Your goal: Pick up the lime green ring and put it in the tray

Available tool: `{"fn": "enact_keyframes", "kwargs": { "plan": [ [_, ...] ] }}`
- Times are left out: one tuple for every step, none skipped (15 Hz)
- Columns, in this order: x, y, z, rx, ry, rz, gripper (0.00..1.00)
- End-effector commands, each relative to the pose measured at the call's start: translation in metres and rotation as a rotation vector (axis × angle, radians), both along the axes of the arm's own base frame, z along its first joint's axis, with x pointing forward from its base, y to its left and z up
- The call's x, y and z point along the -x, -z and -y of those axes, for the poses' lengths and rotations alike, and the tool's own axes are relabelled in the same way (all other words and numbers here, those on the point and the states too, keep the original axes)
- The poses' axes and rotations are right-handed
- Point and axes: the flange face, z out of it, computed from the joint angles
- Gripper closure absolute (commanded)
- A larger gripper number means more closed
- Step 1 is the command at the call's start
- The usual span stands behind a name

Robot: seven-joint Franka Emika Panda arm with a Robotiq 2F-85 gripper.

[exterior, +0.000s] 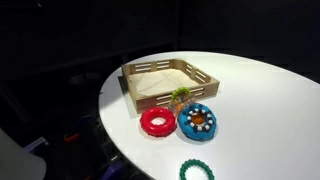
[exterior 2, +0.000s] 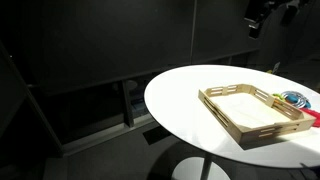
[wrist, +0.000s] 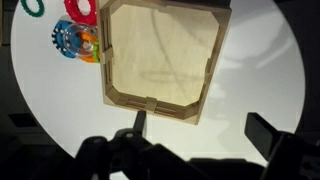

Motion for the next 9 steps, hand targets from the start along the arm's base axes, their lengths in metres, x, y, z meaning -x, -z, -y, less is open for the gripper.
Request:
{"fn": "enact_keyframes", "kwargs": {
  "plan": [
    [0.000,0.000,0.000,0.001,0.000,-0.001,0.00],
    [-0.001,-0.001,0.001,0.001,0.001,0.000,0.00],
    [-0.003,-0.002,0.003,0.003,-0.001,0.002,0.00],
    [-0.005,-0.002,0.005,0.006,0.000,0.000,0.00],
    [-0.008,-0.003,0.008,0.010,0.005,0.002,0.00],
    [-0.011,-0.004,0.013,0.017,0.010,0.006,0.00],
    [-0.014,-0.005,0.020,0.029,0.019,0.010,0.00],
    [-0.018,-0.007,0.027,0.036,0.027,0.014,0.00],
    [-0.022,-0.008,0.036,0.039,0.041,0.014,0.00]
  ]
}}
